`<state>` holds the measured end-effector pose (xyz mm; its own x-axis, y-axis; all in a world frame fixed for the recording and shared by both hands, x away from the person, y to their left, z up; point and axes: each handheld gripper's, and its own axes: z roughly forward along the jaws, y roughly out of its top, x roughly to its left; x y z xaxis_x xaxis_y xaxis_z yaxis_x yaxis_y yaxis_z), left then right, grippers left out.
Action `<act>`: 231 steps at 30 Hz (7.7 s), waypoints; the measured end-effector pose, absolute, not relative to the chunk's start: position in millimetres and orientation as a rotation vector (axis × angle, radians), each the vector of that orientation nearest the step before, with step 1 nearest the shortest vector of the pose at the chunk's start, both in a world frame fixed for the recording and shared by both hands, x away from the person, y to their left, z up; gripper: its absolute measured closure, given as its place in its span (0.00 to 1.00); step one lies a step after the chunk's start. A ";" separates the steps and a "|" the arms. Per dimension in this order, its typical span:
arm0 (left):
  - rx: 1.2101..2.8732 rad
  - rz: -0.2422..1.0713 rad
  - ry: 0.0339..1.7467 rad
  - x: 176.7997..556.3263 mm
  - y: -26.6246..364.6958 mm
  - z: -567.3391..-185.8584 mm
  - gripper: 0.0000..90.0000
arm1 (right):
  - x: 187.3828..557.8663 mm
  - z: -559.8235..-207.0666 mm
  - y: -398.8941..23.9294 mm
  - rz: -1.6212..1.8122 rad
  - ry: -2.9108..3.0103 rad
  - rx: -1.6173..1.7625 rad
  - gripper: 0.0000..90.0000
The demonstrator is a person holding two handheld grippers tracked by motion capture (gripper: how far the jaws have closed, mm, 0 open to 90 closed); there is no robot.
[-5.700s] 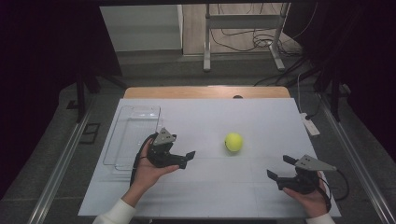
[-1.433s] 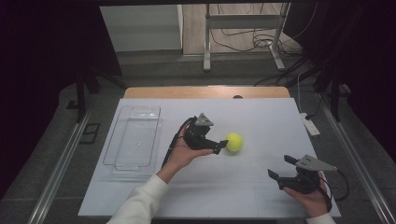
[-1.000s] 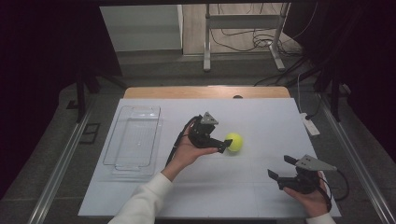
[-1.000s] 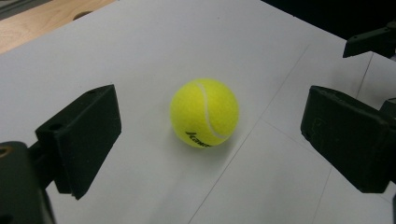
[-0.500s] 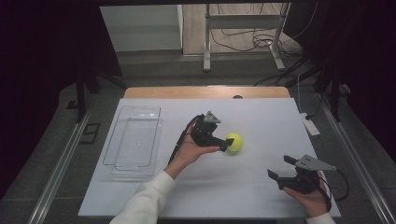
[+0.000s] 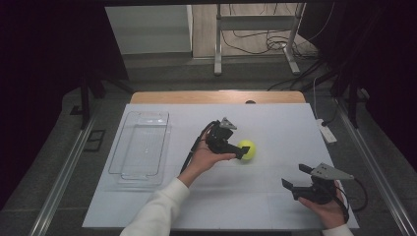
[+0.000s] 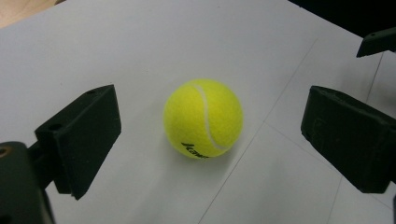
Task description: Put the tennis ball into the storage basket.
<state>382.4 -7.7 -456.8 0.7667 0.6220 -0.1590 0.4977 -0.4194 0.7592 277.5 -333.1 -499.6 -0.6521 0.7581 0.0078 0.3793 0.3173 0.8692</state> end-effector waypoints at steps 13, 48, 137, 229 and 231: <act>2.132 0.163 0.846 392.0 -20.1 -464.0 0.06 | 277.5 -499.6 -333.3 1.278 2.186 1.009 0.14; 2.186 0.124 0.883 410.1 -38.0 -481.0 0.06 | 277.9 -500.1 -333.3 1.278 2.189 1.010 0.14; 2.228 0.144 0.833 402.3 -42.4 -489.3 0.29 | 278.3 -500.7 -334.8 1.273 2.184 1.021 0.14; 2.062 0.242 0.794 353.7 32.3 -452.1 0.29 | 277.2 -501.4 -332.3 1.253 2.186 1.024 0.14; 2.061 0.249 0.793 352.5 33.8 -451.0 0.29 | 276.7 -501.0 -332.6 1.258 2.183 1.023 0.14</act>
